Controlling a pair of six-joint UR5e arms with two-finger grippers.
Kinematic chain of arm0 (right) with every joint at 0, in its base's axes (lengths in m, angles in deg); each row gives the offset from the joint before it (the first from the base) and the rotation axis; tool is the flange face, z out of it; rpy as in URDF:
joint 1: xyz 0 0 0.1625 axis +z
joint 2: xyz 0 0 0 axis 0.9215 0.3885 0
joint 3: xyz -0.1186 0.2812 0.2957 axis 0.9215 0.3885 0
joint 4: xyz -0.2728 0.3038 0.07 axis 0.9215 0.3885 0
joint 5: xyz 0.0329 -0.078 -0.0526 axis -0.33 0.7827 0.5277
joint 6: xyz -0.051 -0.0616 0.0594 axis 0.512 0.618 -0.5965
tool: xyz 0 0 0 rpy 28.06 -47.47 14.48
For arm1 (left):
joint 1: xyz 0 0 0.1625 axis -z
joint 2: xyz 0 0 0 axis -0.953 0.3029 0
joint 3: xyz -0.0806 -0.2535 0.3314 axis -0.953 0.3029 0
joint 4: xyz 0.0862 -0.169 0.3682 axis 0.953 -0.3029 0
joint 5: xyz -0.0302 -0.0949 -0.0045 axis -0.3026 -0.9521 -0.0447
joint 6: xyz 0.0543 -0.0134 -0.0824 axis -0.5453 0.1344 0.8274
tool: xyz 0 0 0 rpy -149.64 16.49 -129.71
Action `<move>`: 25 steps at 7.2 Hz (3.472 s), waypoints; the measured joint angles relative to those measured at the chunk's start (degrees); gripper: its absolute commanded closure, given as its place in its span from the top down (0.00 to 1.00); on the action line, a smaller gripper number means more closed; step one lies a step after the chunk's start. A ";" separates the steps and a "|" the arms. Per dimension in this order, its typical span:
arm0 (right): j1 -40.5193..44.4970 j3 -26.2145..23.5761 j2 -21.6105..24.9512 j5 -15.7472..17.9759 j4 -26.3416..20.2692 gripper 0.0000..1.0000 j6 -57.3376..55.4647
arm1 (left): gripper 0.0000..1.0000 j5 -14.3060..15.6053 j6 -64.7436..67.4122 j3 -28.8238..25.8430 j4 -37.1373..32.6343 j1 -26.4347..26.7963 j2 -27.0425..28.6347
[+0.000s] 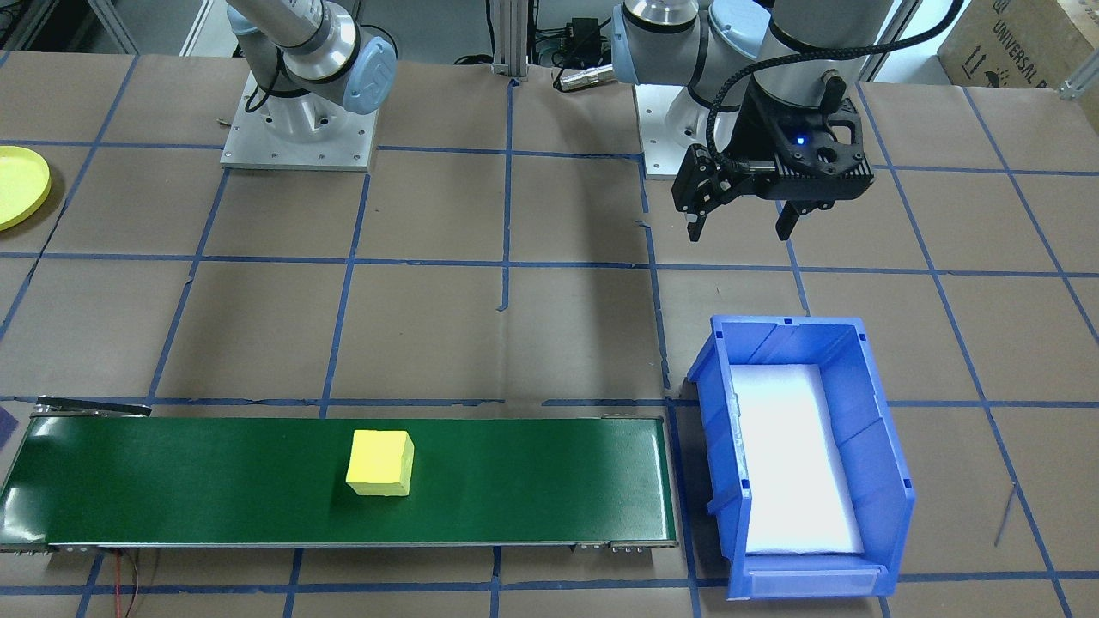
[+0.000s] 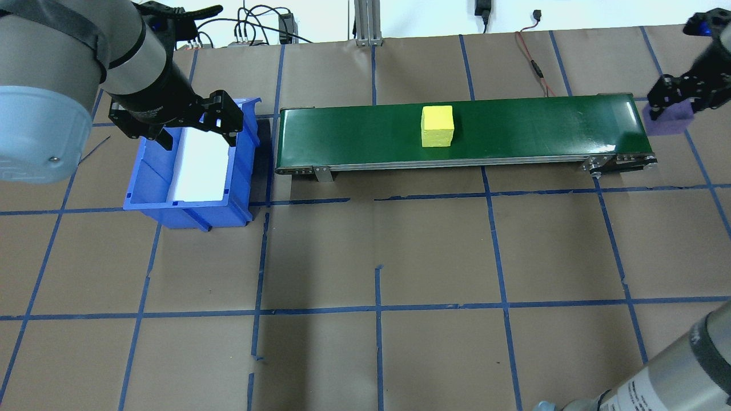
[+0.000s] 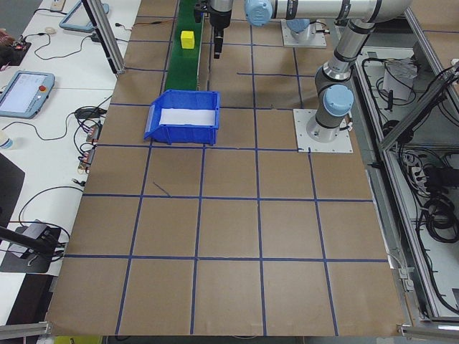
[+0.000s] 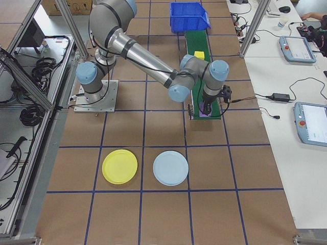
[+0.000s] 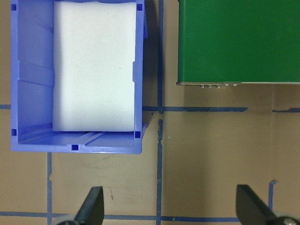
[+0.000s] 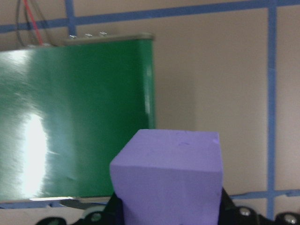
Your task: Move block left to right into plate
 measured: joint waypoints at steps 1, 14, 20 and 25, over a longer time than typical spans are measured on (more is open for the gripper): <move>-6.22 -1.02 0.03 0.72 -0.07 0.30 7.23 | 1.00 0.03 0.00 0.00 0.00 0.00 0.00; -24.58 -1.38 -3.76 0.80 0.45 1.00 23.89 | 1.00 -0.02 0.02 0.49 -0.09 0.15 0.00; -6.44 -1.85 3.34 -4.30 -2.12 0.99 7.64 | 1.00 -0.02 0.09 0.53 -0.09 0.17 0.00; 12.04 -2.31 4.06 -9.34 -1.12 0.97 -10.39 | 1.00 -0.02 0.09 0.53 -0.09 0.24 -0.04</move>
